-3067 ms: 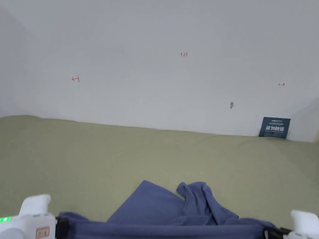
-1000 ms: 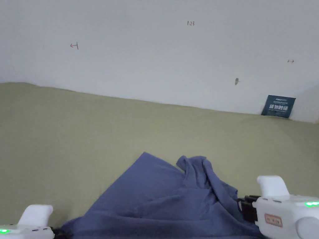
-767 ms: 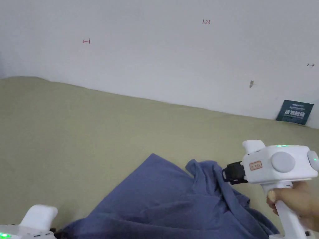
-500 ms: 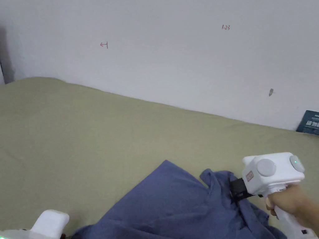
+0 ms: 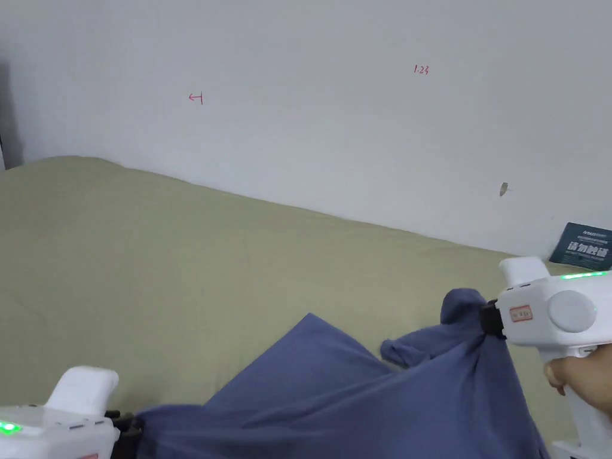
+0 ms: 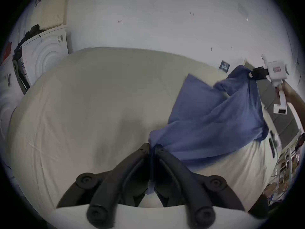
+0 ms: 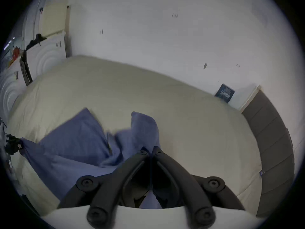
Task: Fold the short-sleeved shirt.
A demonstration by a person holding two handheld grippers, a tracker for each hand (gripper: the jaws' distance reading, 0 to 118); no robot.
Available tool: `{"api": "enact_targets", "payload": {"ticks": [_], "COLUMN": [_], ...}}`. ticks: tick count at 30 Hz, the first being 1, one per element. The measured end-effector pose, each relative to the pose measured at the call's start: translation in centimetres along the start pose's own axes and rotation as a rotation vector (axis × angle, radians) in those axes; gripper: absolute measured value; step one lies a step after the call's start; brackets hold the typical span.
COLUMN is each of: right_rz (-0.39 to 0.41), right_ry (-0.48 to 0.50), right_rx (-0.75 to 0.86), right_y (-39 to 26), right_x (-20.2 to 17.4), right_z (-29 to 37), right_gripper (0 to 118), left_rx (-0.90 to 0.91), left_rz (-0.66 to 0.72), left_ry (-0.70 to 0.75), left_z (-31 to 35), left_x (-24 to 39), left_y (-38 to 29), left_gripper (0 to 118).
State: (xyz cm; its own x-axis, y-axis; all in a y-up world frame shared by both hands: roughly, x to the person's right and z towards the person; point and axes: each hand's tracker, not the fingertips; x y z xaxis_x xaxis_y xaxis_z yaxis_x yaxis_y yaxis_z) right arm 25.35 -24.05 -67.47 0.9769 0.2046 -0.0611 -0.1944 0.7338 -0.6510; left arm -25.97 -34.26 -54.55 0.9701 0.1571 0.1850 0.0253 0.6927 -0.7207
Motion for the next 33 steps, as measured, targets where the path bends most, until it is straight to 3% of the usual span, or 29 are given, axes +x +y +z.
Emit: {"api": "enact_targets", "payload": {"ticks": [9, 12, 17, 23, 33], "right_rz": [-0.044, -0.095, -0.102, -0.256, -0.269], "right_ry": [-0.104, -0.105, -0.150, -0.199, -0.281], "right_rx": [0.227, 0.257, 0.336, 0.471, 0.586], "right_y": [4.6, 6.7, 9.4, 13.5, 18.3], "right_x": [2.2, 4.3, 5.9, 8.1, 8.5], "right_z": [12.5, 14.0, 15.9, 16.8, 19.0], "right_gripper": [2, 2, 2, 2, 2], "left_rx": [0.201, 0.251, 0.325, 0.433, 0.512], "left_rz": [-0.079, -0.123, -0.189, -0.176, -0.110], "left_ry": [0.025, 0.061, 0.082, 0.108, 0.121], "left_z": [5.4, 6.9, 8.9, 9.7, 8.7], "left_x": [1.8, 2.5, 4.0, 6.2, 6.8], "left_y": [10.9, 15.1, 21.6, 27.6, 35.4], "left_gripper": [6, 6, 6, 6, 6]}}
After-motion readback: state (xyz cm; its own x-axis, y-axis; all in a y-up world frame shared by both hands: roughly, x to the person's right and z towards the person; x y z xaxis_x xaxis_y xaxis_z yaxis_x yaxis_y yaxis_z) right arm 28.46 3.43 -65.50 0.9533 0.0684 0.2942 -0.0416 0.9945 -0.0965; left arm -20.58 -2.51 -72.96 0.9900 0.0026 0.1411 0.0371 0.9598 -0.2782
